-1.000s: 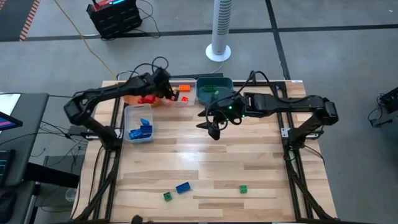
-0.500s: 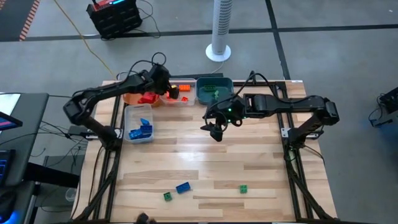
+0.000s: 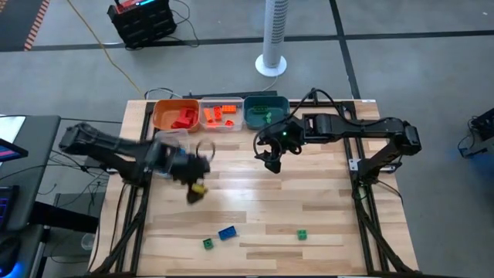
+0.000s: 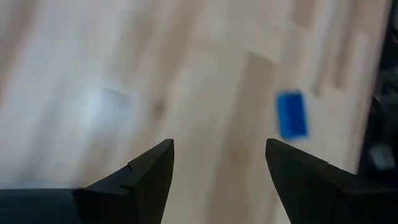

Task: Sort blocks
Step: Put the green game piece into the blue bin

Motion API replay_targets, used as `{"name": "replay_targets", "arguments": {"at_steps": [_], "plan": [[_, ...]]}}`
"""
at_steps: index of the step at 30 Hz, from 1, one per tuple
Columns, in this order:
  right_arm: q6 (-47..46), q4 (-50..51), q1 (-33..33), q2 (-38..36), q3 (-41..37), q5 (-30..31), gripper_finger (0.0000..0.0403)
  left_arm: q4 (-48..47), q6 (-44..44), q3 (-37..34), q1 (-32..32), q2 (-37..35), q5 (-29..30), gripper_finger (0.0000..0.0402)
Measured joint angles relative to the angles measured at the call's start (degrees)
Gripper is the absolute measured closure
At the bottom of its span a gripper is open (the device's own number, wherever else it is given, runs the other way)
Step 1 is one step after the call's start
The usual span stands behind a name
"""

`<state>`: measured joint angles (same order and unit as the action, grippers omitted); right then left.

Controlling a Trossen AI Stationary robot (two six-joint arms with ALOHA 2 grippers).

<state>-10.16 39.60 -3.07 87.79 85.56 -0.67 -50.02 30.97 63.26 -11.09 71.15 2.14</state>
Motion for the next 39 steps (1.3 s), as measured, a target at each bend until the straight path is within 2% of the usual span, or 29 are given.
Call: {"name": "replay_targets", "arguments": {"at_steps": [5, 8, 11, 18, 22, 28, 35, 39], "plan": [[1.65, -1.50, -1.34, -0.01, 0.00, 0.08, 0.0149, 1.02, 10.81, 0.00, -15.00, 4.28, 2.66, 0.0155], [1.67, -1.64, -2.24, -0.01, 0.00, 0.19, 0.0149, 2.43, 19.68, 0.00, -19.60, 8.10, 1.93, 0.0155], [1.69, -1.67, -2.82, -0.02, 0.00, 0.20, 0.0149, 6.48, 24.78, 0.00, -22.38, 12.80, -2.21, 0.0148], [1.70, -0.66, -3.11, -0.02, 0.00, 0.17, 0.0149, 15.88, 29.67, 0.00, -25.31, 22.51, -7.90, 0.0114], [1.73, 0.28, -3.09, -0.02, 0.00, 0.17, 0.0149, 18.45, 32.59, 0.16, -26.38, 26.23, -8.32, 0.0110], [3.08, 0.74, -3.22, -0.04, -0.02, 0.13, 0.0149, 14.87, 32.52, 7.24, -27.78, 32.25, -5.45, 0.0110], [3.11, 0.77, -3.49, -0.04, -0.02, -0.44, 0.0149, 1.96, 29.11, 17.59, -27.89, 41.21, -1.44, 0.0110], [3.11, 0.89, -3.48, -0.04, -0.02, -0.70, 0.0149, -0.53, 27.82, 19.82, -27.89, 43.87, 0.37, 0.0110]]}}
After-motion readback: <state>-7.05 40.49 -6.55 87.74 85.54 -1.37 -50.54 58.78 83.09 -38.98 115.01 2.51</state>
